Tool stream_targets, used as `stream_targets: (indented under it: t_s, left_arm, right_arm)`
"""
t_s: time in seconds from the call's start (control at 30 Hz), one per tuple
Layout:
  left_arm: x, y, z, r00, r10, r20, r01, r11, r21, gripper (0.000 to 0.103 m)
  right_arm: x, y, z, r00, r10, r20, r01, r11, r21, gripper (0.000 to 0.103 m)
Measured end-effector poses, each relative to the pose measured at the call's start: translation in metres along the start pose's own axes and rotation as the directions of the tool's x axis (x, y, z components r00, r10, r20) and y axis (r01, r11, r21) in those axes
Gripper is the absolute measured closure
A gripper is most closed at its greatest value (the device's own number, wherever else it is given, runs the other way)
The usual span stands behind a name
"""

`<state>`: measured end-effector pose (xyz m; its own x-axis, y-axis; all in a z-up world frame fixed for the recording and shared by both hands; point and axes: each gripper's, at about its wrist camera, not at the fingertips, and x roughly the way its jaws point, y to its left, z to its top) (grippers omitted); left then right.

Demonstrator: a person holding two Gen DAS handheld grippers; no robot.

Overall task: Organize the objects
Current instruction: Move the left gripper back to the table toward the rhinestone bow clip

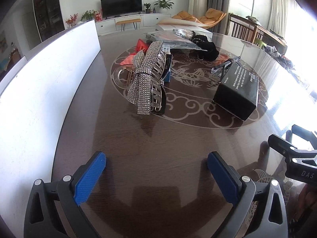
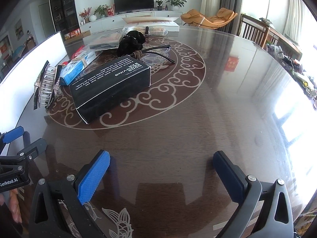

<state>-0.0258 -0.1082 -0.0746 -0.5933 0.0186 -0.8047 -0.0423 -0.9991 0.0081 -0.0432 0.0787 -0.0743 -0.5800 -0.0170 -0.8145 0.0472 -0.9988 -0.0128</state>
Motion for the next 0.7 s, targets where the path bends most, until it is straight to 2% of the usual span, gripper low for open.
stream_targets:
  t_s: [0.7]
  left_arm:
    - [-0.0016, 0.002, -0.0013, 1.0, 0.005, -0.006, -0.005, 1.0, -0.005, 0.0]
  right_arm:
    - [0.0002, -0.0004, -0.0005, 1.0, 0.001, 0.0, -0.001, 1.0, 0.0, 0.0]
